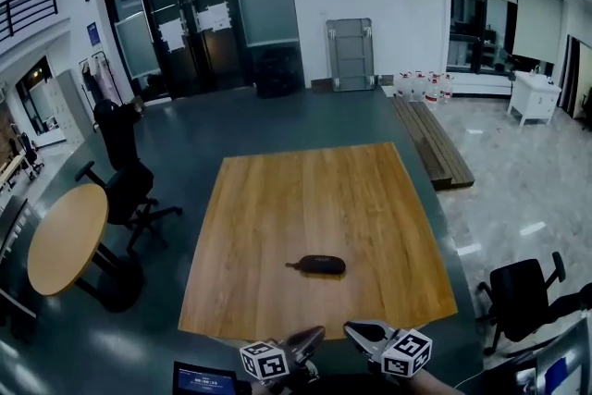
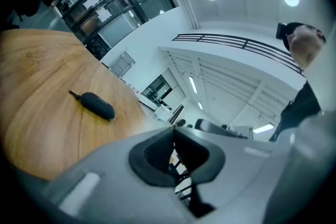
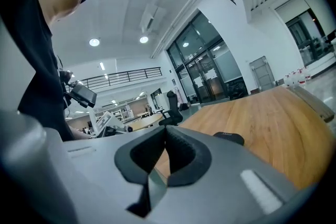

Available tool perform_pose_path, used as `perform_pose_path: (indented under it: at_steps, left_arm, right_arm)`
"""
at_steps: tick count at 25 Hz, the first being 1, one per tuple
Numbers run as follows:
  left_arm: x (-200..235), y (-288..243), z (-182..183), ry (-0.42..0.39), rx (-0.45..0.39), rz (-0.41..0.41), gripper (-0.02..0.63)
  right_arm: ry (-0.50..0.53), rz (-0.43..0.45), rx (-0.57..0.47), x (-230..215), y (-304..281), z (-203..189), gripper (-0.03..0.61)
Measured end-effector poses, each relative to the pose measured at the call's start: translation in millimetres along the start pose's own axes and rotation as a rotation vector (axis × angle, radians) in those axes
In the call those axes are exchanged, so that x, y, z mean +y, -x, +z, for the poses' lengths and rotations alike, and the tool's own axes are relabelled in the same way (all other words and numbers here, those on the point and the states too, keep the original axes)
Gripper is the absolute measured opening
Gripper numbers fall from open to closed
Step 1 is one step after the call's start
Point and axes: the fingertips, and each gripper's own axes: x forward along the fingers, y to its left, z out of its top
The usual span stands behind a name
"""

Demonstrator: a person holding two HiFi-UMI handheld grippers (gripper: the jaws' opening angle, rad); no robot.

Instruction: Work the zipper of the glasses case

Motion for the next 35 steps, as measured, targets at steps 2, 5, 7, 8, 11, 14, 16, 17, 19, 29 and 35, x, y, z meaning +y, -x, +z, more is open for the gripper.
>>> perform_pose_path:
  at_steps: [2, 5, 7, 8, 11, 14, 16, 17, 19, 29, 35]
  left_arm:
    - [-16.1, 0.1, -19.6, 0.008, 0.000, 0.011, -0.002]
    - [-38.1, -0.8, -48.7, 0.001, 0.008, 0.026, -0.002]
    - [-48.5, -0.5, -64.8, 0.012, 0.002, 0.046, -0.002]
    - [-52.5, 1.4, -71.6, 0.022, -0.002, 0.057, -0.002]
    - [-61.2, 12.1, -84.2, 0.030, -0.012, 0.087, -0.002]
    - [-69.7, 23.8, -84.5, 0.007, -0.021, 0.105, -0.002]
    - [-75.1, 29.8, -83.7, -0.010, -0.024, 0.114, -0.002]
    - [-77.1, 29.7, -82.4, -0.017, -0.029, 0.114, -0.002]
    - [-80.5, 23.7, -75.3, -0.033, -0.041, 0.108, -0.002]
    - [-94.5, 5.4, -75.6, -0.081, 0.017, 0.073, -0.002]
    - [-96.0, 6.1, -82.2, -0.077, 0.029, 0.084, -0.002]
  right_arm:
    - [-0.026, 0.004, -0.007, 7.0, 19.9, -9.1, 0.005]
    - [-0.037, 0.026, 0.022, 16.5, 46.4, -27.4, 0.005]
    - [-0.041, 0.035, 0.032, 20.7, 63.0, -36.2, 0.005]
    - [-0.046, 0.040, 0.031, 23.6, 69.9, -39.5, 0.005]
    - [-0.063, 0.053, 0.025, 33.1, 82.0, -46.7, 0.005]
    - [-0.080, 0.059, 0.009, 43.4, 86.0, -46.2, 0.005]
    - [-0.083, 0.057, 0.004, 50.8, 90.4, -44.9, 0.005]
    - [-0.078, 0.055, 0.000, 51.9, 93.6, -42.4, 0.005]
    - [-0.059, 0.044, -0.016, 48.3, 99.3, -32.4, 0.005]
    - [-0.078, -0.003, -0.039, 40.6, 107.4, -23.8, 0.005]
    - [-0.103, -0.007, -0.037, 39.4, 111.1, -25.5, 0.005]
